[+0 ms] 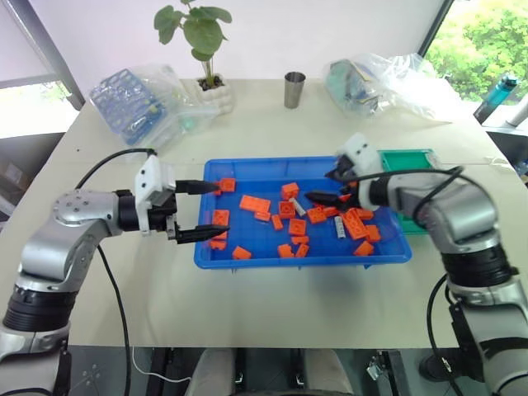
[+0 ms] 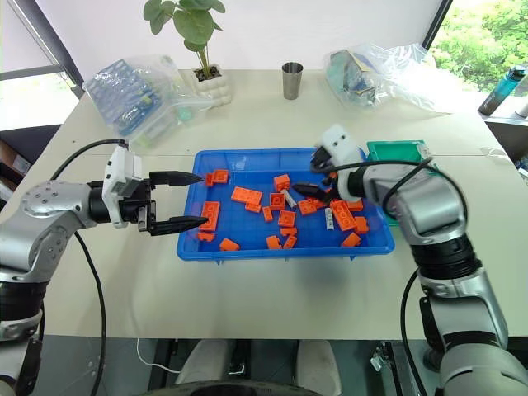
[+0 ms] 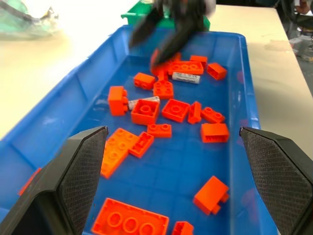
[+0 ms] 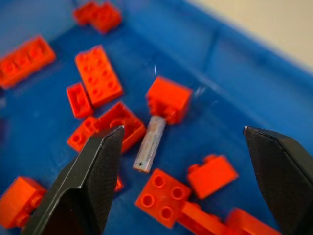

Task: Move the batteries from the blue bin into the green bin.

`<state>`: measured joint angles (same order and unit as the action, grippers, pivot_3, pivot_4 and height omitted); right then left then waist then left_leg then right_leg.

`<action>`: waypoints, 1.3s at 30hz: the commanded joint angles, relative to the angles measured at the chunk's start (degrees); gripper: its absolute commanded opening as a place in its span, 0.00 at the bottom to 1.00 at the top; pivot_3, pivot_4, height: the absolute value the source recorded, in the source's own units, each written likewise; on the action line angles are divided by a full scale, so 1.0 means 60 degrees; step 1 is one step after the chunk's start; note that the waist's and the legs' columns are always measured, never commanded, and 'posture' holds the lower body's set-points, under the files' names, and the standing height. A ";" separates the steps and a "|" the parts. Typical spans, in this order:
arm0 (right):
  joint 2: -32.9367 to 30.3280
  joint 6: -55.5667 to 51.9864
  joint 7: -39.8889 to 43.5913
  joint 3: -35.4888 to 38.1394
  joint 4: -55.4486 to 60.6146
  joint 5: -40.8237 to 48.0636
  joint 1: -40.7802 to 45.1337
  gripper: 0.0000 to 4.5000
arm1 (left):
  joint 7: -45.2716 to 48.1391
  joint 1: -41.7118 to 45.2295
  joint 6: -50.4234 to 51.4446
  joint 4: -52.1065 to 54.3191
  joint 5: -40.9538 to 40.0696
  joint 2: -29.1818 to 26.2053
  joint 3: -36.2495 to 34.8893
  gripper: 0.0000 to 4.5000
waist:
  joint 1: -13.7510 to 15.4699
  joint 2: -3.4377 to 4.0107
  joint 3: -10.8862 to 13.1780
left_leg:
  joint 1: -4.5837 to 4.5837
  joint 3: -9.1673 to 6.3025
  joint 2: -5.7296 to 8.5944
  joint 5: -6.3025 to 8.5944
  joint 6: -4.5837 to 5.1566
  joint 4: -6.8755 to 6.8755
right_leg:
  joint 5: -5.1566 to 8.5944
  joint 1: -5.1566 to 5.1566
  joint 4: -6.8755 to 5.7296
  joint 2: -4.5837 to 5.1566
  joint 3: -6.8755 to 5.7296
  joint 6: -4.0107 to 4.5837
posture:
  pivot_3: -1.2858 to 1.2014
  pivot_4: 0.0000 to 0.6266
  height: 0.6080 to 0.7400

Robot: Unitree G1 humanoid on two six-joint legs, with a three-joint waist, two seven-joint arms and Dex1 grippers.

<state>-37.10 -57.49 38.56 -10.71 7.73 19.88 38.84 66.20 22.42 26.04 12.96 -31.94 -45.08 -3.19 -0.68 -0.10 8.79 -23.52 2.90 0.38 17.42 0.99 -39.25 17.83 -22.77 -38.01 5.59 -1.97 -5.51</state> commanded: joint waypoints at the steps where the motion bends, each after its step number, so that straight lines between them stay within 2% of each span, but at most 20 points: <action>1: -0.0053 0.0647 0.0182 -0.0338 -0.0005 -0.0403 -0.0062 0.89 | -0.0026 0.0089 0.0050 0.0317 -0.0149 -0.0211 -0.0324 1.00 | -0.0011 0.0000 0.0000 | 0.0000 0.0000 0.0001 0.0000 0.0000 0.0000 | 0.0000 -0.0001 0.0000 0.0000 0.0000 0.0000 | 0.52 0.24 0.82; 20: 0.0720 0.2353 0.0805 -0.1361 -0.1444 -0.1853 0.0099 0.89 | -0.0207 0.0245 0.0149 0.0348 -0.0301 -0.0326 -0.0438 1.00 | -0.0021 -0.0001 0.0000 | 0.0002 -0.0001 0.0000 -0.0001 -0.0002 -0.0003 | 0.0000 -0.0002 -0.0008 -0.0005 -0.0003 0.0000 | 0.52 0.24 0.82; 23: 0.0909 0.2286 0.0850 -0.1346 -0.1478 -0.1881 0.0171 0.71 | -0.0196 0.0316 0.0140 0.0274 -0.0286 -0.0318 -0.0410 1.00 | -0.0025 0.0000 0.0000 | 0.0001 -0.0001 -0.0001 -0.0001 -0.0002 -0.0004 | 0.0000 -0.0003 -0.0008 -0.0006 -0.0003 0.0000 | 0.52 0.24 0.82; 25: 0.0970 0.2222 0.0927 -0.1354 -0.1405 -0.1885 0.0177 0.49 | -0.0171 0.0341 0.0140 0.0253 -0.0276 -0.0320 -0.0380 1.00 | -0.0026 0.0000 0.0000 | 0.0002 -0.0001 -0.0001 -0.0001 -0.0002 -0.0003 | 0.0000 -0.0003 -0.0009 -0.0006 -0.0003 0.0000 | 0.52 0.24 0.82; 26: 0.0980 0.2186 0.0947 -0.1346 -0.1364 -0.1888 0.0167 0.42 | -0.0162 0.0348 0.0148 0.0252 -0.0276 -0.0323 -0.0370 1.00 | -0.0022 -0.0001 0.0000 | 0.0001 -0.0001 -0.0001 -0.0001 -0.0002 -0.0003 | 0.0000 -0.0003 -0.0009 -0.0006 -0.0003 0.0000 | 0.52 0.24 0.82; 29: 0.1020 0.1949 0.0931 -0.1212 -0.1197 -0.1837 0.0133 0.09 | -0.0146 0.0358 0.0165 0.0280 -0.0284 -0.0306 -0.0331 1.00 | -0.0017 0.0000 0.0000 | 0.0001 -0.0001 -0.0001 -0.0001 -0.0002 -0.0004 | 0.0000 -0.0003 -0.0010 -0.0005 -0.0004 0.0000 | 0.52 0.24 0.82; 30: 0.1035 0.1847 0.0898 -0.1135 -0.1128 -0.1804 0.0129 0.02 | -0.0144 0.0363 0.0161 0.0281 -0.0282 -0.0295 -0.0318 1.00 | -0.0019 0.0000 0.0000 | 0.0001 -0.0001 -0.0001 -0.0001 -0.0002 -0.0004 | 0.0000 -0.0003 -0.0011 -0.0005 -0.0004 0.0000 | 0.52 0.24 0.82; 34: 0.0923 0.0874 0.0758 -0.0188 -0.0351 -0.1247 0.0276 0.02 | -0.0165 0.0384 0.0151 0.0295 -0.0273 -0.0220 -0.0246 1.00 | -0.0015 0.0000 0.0000 | 0.0001 -0.0001 -0.0001 -0.0001 -0.0002 -0.0004 | 0.0000 -0.0004 -0.0012 -0.0005 -0.0004 0.0000 | 0.52 0.24 0.82; 39: 0.0030 -0.0720 0.0413 0.2239 0.0192 -0.0397 0.0873 0.02 | -0.0140 0.0348 0.0091 0.0283 -0.0268 -0.0125 -0.0177 1.00 | 0.0024 0.0000 0.0000 | 0.0001 -0.0002 0.0000 -0.0001 -0.0002 -0.0006 | 0.0000 -0.0001 -0.0012 -0.0001 -0.0004 -0.0001 | 0.52 0.24 0.82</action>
<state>-34.89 -59.91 42.01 -3.10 6.85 16.20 42.27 65.23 23.67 27.15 13.86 -33.14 -45.88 -3.61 -0.54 -0.10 8.79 -23.51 2.87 0.39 17.41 0.98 -39.28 17.83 -22.77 -38.08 5.59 -2.01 -5.52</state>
